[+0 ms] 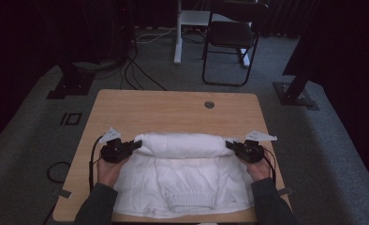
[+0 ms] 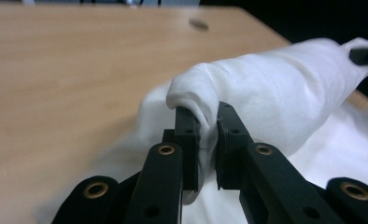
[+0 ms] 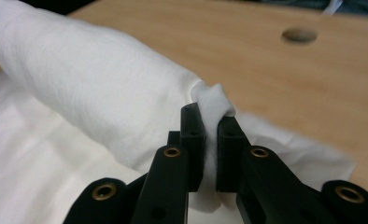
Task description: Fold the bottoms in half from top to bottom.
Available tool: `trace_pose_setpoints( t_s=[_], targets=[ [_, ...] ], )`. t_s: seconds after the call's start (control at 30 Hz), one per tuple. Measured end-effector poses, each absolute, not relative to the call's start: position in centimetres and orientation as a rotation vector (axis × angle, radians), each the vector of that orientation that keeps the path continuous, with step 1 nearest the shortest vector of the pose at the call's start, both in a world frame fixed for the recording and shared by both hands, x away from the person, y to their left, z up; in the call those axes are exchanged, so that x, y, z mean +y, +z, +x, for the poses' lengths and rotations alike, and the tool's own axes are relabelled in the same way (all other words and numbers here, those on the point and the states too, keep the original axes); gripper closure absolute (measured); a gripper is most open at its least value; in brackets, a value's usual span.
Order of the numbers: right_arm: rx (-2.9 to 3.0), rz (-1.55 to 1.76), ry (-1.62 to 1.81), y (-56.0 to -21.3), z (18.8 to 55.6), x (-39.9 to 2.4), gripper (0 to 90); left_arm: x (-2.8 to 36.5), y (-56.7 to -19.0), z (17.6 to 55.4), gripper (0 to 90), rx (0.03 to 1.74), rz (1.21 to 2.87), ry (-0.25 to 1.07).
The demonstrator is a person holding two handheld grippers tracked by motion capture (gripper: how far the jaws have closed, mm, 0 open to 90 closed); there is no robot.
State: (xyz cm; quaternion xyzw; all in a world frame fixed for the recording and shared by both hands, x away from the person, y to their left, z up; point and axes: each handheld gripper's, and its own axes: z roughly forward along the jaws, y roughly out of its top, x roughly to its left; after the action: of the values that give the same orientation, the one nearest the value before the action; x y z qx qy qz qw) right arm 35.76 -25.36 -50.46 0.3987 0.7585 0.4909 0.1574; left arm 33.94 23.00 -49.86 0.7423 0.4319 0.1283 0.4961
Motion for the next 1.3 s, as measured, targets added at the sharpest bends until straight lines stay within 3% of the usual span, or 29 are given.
trace_pose_setpoints(
  t_s=[0.37,0.5,1.3],
  targets=[
    [2.340,1.238,1.248,-55.1,33.9,-24.5,84.2,20.9,-54.6,32.1,81.8,1.095,2.067,0.269],
    [2.361,1.226,1.201,-55.8,33.9,-23.8,84.1,20.3,-55.0,32.7,81.9,1.111,2.077,0.294],
    [2.253,1.326,1.158,-55.5,44.8,-21.0,83.2,18.4,-54.1,44.1,82.0,1.337,2.052,0.583]
  ],
)
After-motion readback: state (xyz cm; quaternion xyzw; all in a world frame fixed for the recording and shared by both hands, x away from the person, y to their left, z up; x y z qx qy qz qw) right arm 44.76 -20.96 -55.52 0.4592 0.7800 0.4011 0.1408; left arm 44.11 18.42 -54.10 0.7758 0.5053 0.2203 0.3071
